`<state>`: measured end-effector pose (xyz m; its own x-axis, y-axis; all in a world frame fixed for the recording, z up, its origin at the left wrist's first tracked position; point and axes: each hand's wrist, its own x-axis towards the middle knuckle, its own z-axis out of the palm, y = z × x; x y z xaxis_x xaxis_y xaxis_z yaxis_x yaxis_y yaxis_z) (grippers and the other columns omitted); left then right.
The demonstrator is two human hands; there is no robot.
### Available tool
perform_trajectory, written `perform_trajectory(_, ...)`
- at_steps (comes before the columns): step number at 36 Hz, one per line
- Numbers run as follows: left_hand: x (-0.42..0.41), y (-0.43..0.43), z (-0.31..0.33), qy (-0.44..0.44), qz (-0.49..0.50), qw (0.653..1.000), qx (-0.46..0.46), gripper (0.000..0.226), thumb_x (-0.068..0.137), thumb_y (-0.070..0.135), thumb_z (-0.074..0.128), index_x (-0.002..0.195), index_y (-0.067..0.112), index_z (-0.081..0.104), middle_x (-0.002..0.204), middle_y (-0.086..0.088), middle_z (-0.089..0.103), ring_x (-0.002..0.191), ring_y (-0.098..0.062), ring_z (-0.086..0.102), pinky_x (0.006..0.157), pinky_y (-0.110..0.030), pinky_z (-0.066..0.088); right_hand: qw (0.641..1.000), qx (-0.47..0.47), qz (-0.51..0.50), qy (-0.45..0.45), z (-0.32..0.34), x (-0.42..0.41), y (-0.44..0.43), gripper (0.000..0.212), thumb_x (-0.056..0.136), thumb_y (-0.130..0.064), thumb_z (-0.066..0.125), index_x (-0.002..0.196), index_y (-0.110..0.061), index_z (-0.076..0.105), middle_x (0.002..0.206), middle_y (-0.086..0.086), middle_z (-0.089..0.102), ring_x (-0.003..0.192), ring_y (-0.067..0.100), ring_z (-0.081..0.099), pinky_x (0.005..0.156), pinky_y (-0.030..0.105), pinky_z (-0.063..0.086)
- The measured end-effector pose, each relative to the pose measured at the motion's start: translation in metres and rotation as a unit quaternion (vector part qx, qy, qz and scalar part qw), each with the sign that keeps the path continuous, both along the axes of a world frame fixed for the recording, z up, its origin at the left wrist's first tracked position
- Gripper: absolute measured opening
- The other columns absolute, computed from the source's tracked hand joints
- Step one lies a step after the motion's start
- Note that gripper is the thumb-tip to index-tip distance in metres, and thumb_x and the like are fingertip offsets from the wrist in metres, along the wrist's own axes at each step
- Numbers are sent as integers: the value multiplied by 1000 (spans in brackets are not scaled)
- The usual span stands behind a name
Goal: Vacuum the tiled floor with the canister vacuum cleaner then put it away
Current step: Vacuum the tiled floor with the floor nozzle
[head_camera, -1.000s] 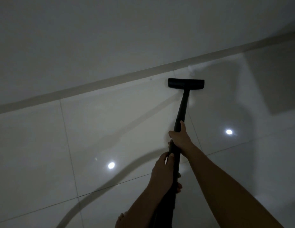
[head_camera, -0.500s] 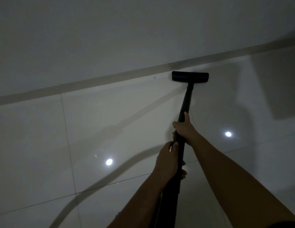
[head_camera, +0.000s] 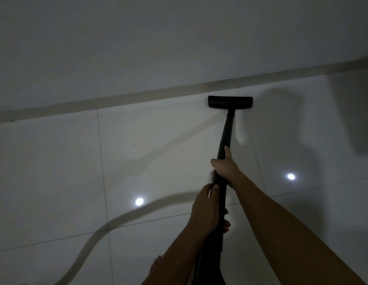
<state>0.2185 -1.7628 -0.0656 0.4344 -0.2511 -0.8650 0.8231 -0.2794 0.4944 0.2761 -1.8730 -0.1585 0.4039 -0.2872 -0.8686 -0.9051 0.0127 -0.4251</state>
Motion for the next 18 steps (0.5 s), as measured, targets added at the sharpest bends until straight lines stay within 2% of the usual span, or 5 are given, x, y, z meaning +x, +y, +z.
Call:
perform_trajectory(6, -11, 35, 2, -14, 16, 1000, 20, 36, 101, 34, 32, 132, 20, 44, 72, -9, 57, 41, -15, 54, 36, -20, 46, 1000, 17, 14, -2, 0, -5, 42, 81, 92, -7, 48, 151, -40, 3, 112, 22, 59, 61, 22, 57, 65, 35, 51)
perform_trajectory(10, -20, 63, -3, -34, 19, 999, 38, 34, 101, 34, 33, 128, 19, 47, 72, -9, 58, 54, -22, 56, 56, -32, 51, 999, 26, 21, -1, -5, -8, 73, 82, 91, -7, 48, 150, -41, 2, 113, 22, 59, 61, 22, 57, 67, 35, 51)
perform_trajectory(13, -26, 85, -6, -52, 23, 998, 39, 32, 101, 34, 32, 122, 18, 49, 73, -9, 58, 55, -24, 56, 62, -38, 51, 999, 38, 19, -2, -8, -13, 95, 83, 90, -7, 47, 150, -42, 1, 120, 22, 57, 61, 22, 57, 67, 36, 51)
perform_trajectory(15, -32, 100, -7, -52, 21, 998, 41, 30, 101, 35, 32, 122, 20, 48, 72, -9, 58, 54, -25, 56, 57, -35, 52, 999, 44, 12, 0, -10, -18, 110, 84, 90, -6, 47, 149, -43, 1, 118, 21, 57, 61, 22, 57, 67, 36, 51)
perform_trajectory(18, -42, 121, -5, -29, 33, 998, 39, 33, 101, 35, 33, 128, 23, 46, 72, -11, 56, 50, -23, 54, 40, -25, 47, 999, 51, 5, 5, -10, -28, 132, 84, 90, -5, 47, 149, -44, 0, 108, 18, 55, 62, 22, 56, 65, 36, 50)
